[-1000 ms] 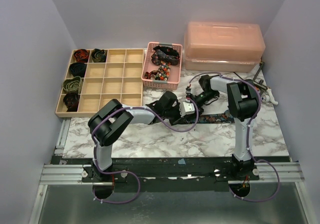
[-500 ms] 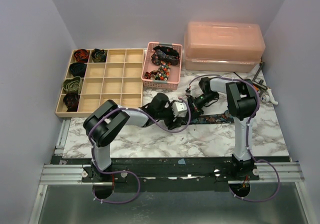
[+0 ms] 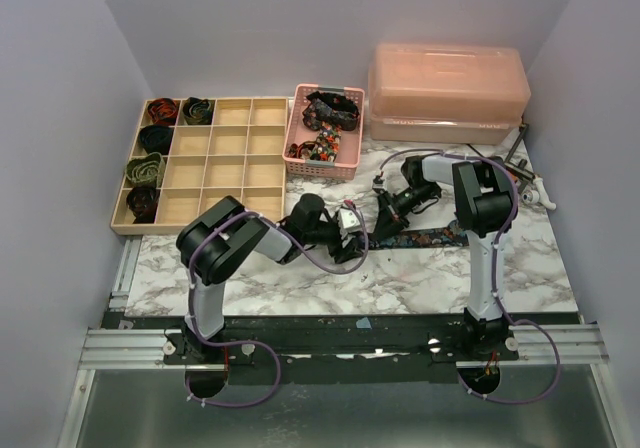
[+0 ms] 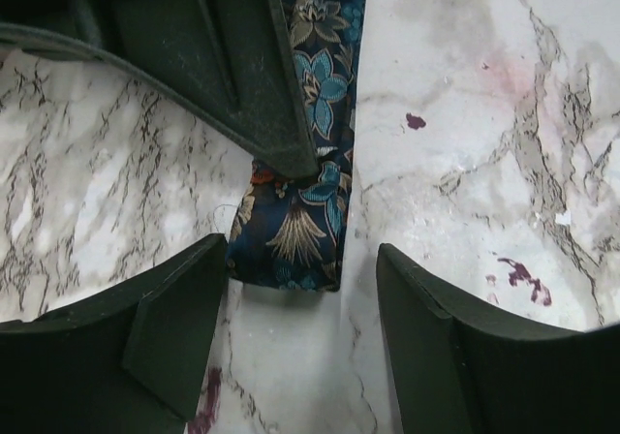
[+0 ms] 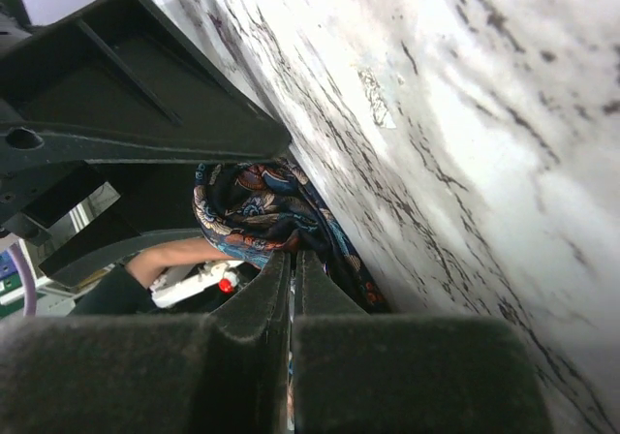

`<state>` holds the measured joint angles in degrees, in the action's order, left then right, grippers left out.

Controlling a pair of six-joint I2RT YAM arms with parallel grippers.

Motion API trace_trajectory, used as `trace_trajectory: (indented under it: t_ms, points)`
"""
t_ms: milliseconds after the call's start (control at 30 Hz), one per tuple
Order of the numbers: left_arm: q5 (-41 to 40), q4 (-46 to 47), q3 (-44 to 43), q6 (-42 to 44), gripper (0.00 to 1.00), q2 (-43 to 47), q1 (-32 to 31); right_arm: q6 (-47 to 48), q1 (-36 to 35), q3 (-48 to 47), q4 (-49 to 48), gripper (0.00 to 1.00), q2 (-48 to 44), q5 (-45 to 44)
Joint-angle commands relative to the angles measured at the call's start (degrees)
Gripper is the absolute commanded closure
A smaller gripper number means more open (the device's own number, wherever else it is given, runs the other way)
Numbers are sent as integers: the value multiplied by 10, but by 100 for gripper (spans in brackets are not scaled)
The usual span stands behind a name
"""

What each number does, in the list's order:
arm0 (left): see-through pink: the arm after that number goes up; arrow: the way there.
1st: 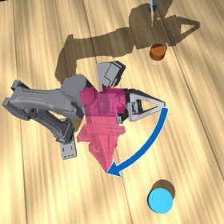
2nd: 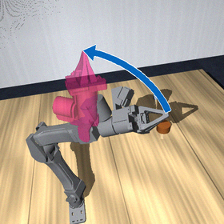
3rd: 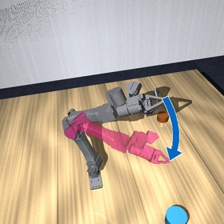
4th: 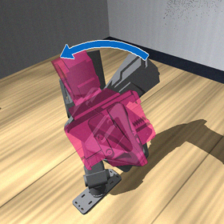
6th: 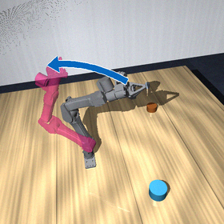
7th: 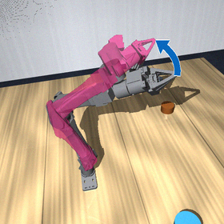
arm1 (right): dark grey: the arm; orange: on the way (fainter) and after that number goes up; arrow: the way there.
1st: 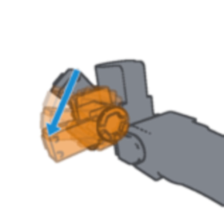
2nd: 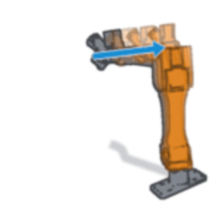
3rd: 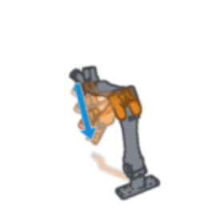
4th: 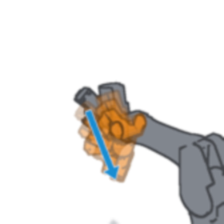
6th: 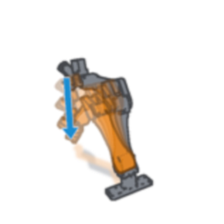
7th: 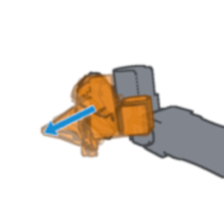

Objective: Roll the ties
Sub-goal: Roll the tie at the center of the board.

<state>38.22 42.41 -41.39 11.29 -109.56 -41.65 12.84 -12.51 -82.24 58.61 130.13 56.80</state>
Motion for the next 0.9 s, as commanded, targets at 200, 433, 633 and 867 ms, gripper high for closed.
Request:
trace_trajectory:
  t_ms: [200, 433, 633, 867]
  points:
    - [-32, 78, -23, -9, 68, -84, -33, 17, 16, 26, -73, 99, 72, -152]
    - [-106, -162, -44, 63, 86, -25, -43, 22, 19, 9, -27, 64, -9, -100]
    - [-140, -275, -71, 62, 87, -10, -49, 67, 20, -19, 61, 46, -58, -51]
    - [-161, -322, -105, 65, 84, -17, -64, 52, -6, -2, 66, 45, -64, 6]
